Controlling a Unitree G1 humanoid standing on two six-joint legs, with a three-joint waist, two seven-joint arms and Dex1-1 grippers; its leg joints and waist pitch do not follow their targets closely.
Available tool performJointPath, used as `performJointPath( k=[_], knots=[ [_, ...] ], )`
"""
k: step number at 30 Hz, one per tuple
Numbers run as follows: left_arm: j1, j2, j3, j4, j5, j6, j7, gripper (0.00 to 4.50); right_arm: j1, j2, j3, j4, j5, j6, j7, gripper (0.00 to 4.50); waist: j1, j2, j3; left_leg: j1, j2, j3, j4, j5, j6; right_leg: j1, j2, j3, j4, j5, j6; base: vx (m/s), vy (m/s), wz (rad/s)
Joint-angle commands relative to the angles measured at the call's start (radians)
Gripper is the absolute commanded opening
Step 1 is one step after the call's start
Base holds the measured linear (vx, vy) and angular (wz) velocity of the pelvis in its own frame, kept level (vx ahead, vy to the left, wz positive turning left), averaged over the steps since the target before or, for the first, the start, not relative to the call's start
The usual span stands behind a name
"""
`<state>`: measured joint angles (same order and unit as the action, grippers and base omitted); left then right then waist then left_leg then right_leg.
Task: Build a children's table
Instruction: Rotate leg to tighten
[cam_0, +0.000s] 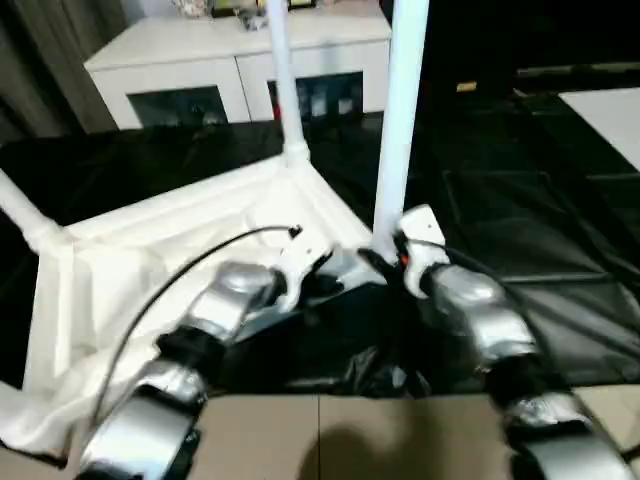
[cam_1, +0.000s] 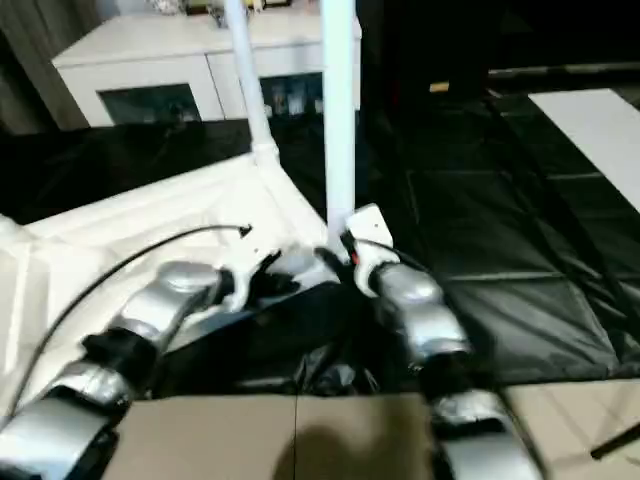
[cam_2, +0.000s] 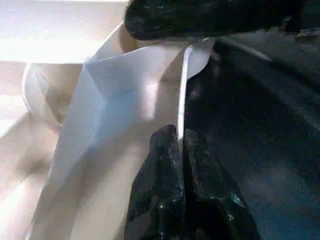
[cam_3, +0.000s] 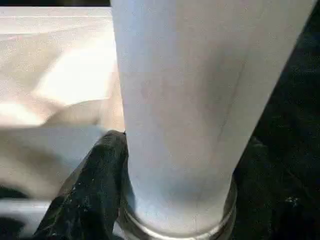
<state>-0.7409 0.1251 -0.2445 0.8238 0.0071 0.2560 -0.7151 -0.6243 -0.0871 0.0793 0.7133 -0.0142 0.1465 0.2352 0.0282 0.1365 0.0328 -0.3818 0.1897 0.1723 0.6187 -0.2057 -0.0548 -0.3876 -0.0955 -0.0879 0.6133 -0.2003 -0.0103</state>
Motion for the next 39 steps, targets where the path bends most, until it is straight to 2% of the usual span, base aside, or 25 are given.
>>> performJointPath(
  k=[1, 3, 5, 7, 8, 10, 11, 13, 15, 17, 18, 19, 20, 21, 23, 24, 26, 29, 30, 31, 33, 34, 36, 37, 39],
  knots=[
    [-0.03, 0.001, 0.062, 0.065, 0.021, -0.001, 0.177, 0.0, 0.011, 0.061, 0.058, 0.082, -0.033, 0.009, -0.028, 2.64, -0.005, -0.016, -0.057, 0.01, 0.026, -0.016, -0.083, -0.173, 0.051, 0.045, -0.057, 0.038, -0.079, -0.161, -0.218, 0.0, 0.0, 0.0],
    [-0.036, -0.002, 0.056, 0.074, 0.026, -0.011, 0.177, 0.0, -0.007, 0.079, 0.046, 0.106, -0.034, -0.03, -0.066, 2.64, -0.005, -0.015, -0.057, 0.009, 0.028, -0.017, -0.084, -0.183, 0.057, 0.046, -0.059, 0.039, -0.079, -0.16, -0.215, 0.0, 0.0, 0.0],
    [-0.031, 0.003, 0.041, 0.066, 0.032, -0.03, 0.149, 0.0, -0.012, 0.099, 0.009, 0.092, 0.044, -0.072, 0.048, 3.2, -0.004, -0.016, -0.059, 0.007, 0.03, -0.017, -0.082, -0.171, 0.079, 0.049, -0.06, 0.039, -0.076, -0.123, -0.215, 0.0, 0.0, 0.0],
    [-0.026, 0.007, 0.037, 0.062, 0.034, -0.035, 0.137, 0.0, -0.009, 0.095, 0.013, 0.078, 0.045, -0.088, 0.069, 3.34, -0.002, -0.018, -0.061, 0.004, 0.03, -0.017, -0.08, -0.143, 0.097, 0.051, -0.06, 0.038, -0.071, -0.08, -0.226, 0.0, 0.0, 0.0],
    [-0.016, 0.019, 0.025, 0.058, 0.041, -0.056, 0.102, 0.0, -0.001, 0.084, 0.017, 0.055, 0.042, -0.114, 0.107, 3.43, -0.004, -0.022, -0.059, -0.001, 0.029, -0.018, -0.08, -0.142, 0.108, 0.054, -0.06, 0.036, -0.07, -0.074, -0.227, 0.0, 0.0, 0.0],
    [-0.013, 0.025, 0.021, 0.06, 0.042, -0.062, 0.09, 0.0, 0.0, 0.078, 0.018, 0.053, 0.044, -0.126, 0.12, 3.68, -0.01, -0.02, -0.059, -0.004, 0.029, -0.019, -0.079, -0.138, 0.116, 0.057, -0.062, 0.034, -0.07, -0.082, -0.221, 0.0, 0.0, 0.0],
    [0.003, 0.043, 0.013, 0.045, 0.039, -0.065, 0.045, 0.0, 0.011, 0.05, 0.026, 0.023, 0.059, -0.132, 0.189, 3.68, -0.013, -0.024, -0.06, -0.001, 0.029, -0.019, -0.078, -0.138, 0.122, 0.057, -0.061, 0.035, -0.071, -0.08, -0.228, 0.0, 0.0, 0.0],
    [0.016, 0.057, 0.012, 0.034, 0.031, -0.073, 0.01, 0.0, 0.021, 0.02, 0.036, 0.004, 0.062, -0.133, 0.235, 3.88, -0.019, -0.023, -0.06, -0.004, 0.029, -0.02, -0.077, -0.128, 0.133, 0.059, -0.06, 0.034, -0.067, -0.052, -0.239, 0.0, 0.0, 0.0],
    [0.035, 0.076, 0.014, 0.019, 0.02, -0.083, -0.035, 0.0, 0.03, -0.023, 0.044, -0.008, 0.049, -0.141, 0.277, 3.88, -0.024, -0.023, -0.061, -0.004, 0.029, -0.018, -0.074, -0.119, 0.142, 0.057, -0.059, 0.034, -0.067, -0.036, -0.248, 0.0, 0.0, 0.0],
    [0.067, 0.11, 0.003, -0.007, 0.01, -0.124, -0.123, 0.0, 0.048, -0.082, 0.056, -0.029, 0.043, -0.17, 0.36, 3.88, -0.023, -0.023, -0.065, -0.004, 0.03, -0.018, -0.068, -0.095, 0.159, 0.059, -0.059, 0.033, -0.063, 0.011, -0.259, 0.0, 0.0, 0.0],
    [0.084, 0.126, -0.003, -0.022, 0.002, -0.132, -0.167, 0.0, 0.058, -0.106, 0.058, -0.045, 0.05, -0.177, 0.402, 3.88, -0.024, -0.018, -0.065, -0.003, 0.03, -0.017, -0.067, -0.09, 0.164, 0.057, -0.059, 0.034, -0.06, 0.022, -0.264, 0.0, 0.0, 0.0],
    [0.101, 0.145, -0.012, -0.042, -0.005, -0.152, -0.22, 0.0, 0.071, -0.127, 0.055, -0.066, 0.063, -0.181, 0.456, 3.88, -0.023, -0.017, -0.065, -0.003, 0.03, -0.015, -0.064, -0.08, 0.176, 0.055, -0.057, 0.033, -0.058, 0.041, -0.27, 0.0, 0.0, 0.0],
    [0.105, 0.149, -0.014, -0.047, -0.006, -0.156, -0.231, 0.0, 0.074, -0.131, 0.055, -0.071, 0.066, -0.181, 0.467, 3.88, -0.021, -0.02, -0.066, -0.003, 0.031, -0.016, -0.064, -0.077, 0.182, 0.058, -0.057, 0.033, -0.058, 0.047, -0.27, 0.0, 0.0, 0.0],
    [0.119, 0.165, -0.022, -0.066, -0.014, -0.173, -0.277, 0.0, 0.084, -0.148, 0.054, -0.091, 0.079, -0.181, 0.51, 3.88, -0.018, -0.018, -0.065, -0.002, 0.033, -0.015, -0.064, -0.082, 0.19, 0.055, -0.058, 0.033, -0.057, 0.042, -0.272, 0.0, 0.0, 0.0],
    [0.164, 0.218, -0.042, -0.141, -0.046, -0.179, -0.412, 0.0, 0.118, -0.198, 0.065, -0.163, 0.122, -0.169, 0.64, 3.88, -0.009, -0.016, -0.063, 0.003, 0.039, -0.013, -0.068, -0.108, 0.184, 0.05, -0.056, 0.033, -0.059, 0.004, -0.273, 0.0, 0.0, 0.0],
    [0.185, 0.249, -0.052, -0.182, -0.06, -0.171, -0.471, 0.0, 0.135, -0.223, 0.076, -0.203, 0.144, -0.158, 0.7, 3.88, -0.007, -0.015, -0.063, 0.002, 0.042, -0.015, -0.069, -0.114, 0.182, 0.052, -0.056, 0.034, -0.056, 0.0, -0.27, 0.0, 0.0, 0.0],
    [0.208, 0.28, -0.059, -0.228, -0.077, -0.158, -0.522, 0.0, 0.145, -0.243, 0.089, -0.232, 0.161, -0.152, 0.748, 3.88, -0.003, -0.011, -0.062, 0.005, 0.045, -0.015, -0.072, -0.124, 0.173, 0.046, -0.053, 0.035, -0.055, -0.013, -0.268, 0.0, 0.0, 0.0],
    [0.23, 0.307, -0.063, -0.275, -0.094, -0.146, -0.573, 0.0, 0.15, -0.259, 0.099, -0.253, 0.177, -0.145, 0.792, 3.88, 0.007, -0.011, -0.059, 0.011, 0.046, -0.012, -0.08, -0.164, 0.13, 0.041, -0.054, 0.04, -0.059, -0.06, -0.265, 0.0, 0.0, 0.0],
    [0.242, 0.323, -0.067, -0.3, -0.098, -0.144, -0.6, 0.0, 0.153, -0.264, 0.103, -0.264, 0.181, -0.139, 0.817, 3.88, 0.008, -0.018, -0.059, 0.01, 0.046, -0.012, -0.08, -0.161, 0.127, 0.042, -0.054, 0.04, -0.059, -0.056, -0.265, 0.0, 0.0, 0.0],
    [0.254, 0.339, -0.068, -0.326, -0.101, -0.14, -0.619, 0.0, 0.156, -0.271, 0.115, -0.28, 0.184, -0.127, 0.861, 3.88, 0.01, -0.013, -0.06, 0.009, 0.046, -0.013, -0.08, -0.156, 0.122, 0.043, -0.054, 0.04, -0.056, -0.048, -0.265, 0.0, 0.0, 0.0],
    [0.259, 0.344, -0.069, -0.336, -0.103, -0.137, -0.624, 0.0, 0.159, -0.276, 0.12, -0.288, 0.186, -0.121, 0.88, 3.88, 0.01, -0.013, -0.06, 0.01, 0.044, -0.012, -0.079, -0.142, 0.124, 0.042, -0.052, 0.041, -0.054, -0.026, -0.265, 0.0, 0.0, 0.0],
    [0.261, 0.35, -0.066, -0.342, -0.105, -0.134, -0.628, 0.0, 0.163, -0.291, 0.14, -0.294, 0.183, -0.113, 0.921, 3.88, 0.012, -0.013, -0.061, 0.009, 0.043, -0.012, -0.076, -0.13, 0.127, 0.042, -0.052, 0.04, -0.053, -0.014, -0.264, 0.0, 0.0, 0.0],
    [0.26, 0.352, -0.065, -0.342, -0.103, -0.135, -0.626, 0.0, 0.162, -0.297, 0.148, -0.289, 0.177, -0.113, 0.932, 3.88, 0.016, -0.014, -0.062, 0.01, 0.042, -0.011, -0.075, -0.123, 0.128, 0.042, -0.054, 0.04, -0.054, -0.013, -0.263, 0.0, 0.0, 0.0],
    [0.261, 0.354, -0.065, -0.345, -0.102, -0.133, -0.624, 0.0, 0.163, -0.301, 0.153, -0.288, 0.173, -0.113, 0.938, 3.88, 0.022, -0.022, -0.063, 0.008, 0.042, -0.012, -0.075, -0.111, 0.13, 0.043, -0.056, 0.041, -0.051, -0.016, -0.263, 0.0, 0.0, 0.0],
    [0.261, 0.355, -0.065, -0.349, -0.101, -0.13, -0.622, 0.0, 0.161, -0.304, 0.159, -0.28, 0.164, -0.12, 0.942, 3.88, 0.023, -0.021, -0.062, 0.009, 0.042, -0.011, -0.074, -0.107, 0.128, 0.042, -0.055, 0.041, -0.054, -0.025, -0.26, 0.0, 0.0, 0.0]
  ],
)
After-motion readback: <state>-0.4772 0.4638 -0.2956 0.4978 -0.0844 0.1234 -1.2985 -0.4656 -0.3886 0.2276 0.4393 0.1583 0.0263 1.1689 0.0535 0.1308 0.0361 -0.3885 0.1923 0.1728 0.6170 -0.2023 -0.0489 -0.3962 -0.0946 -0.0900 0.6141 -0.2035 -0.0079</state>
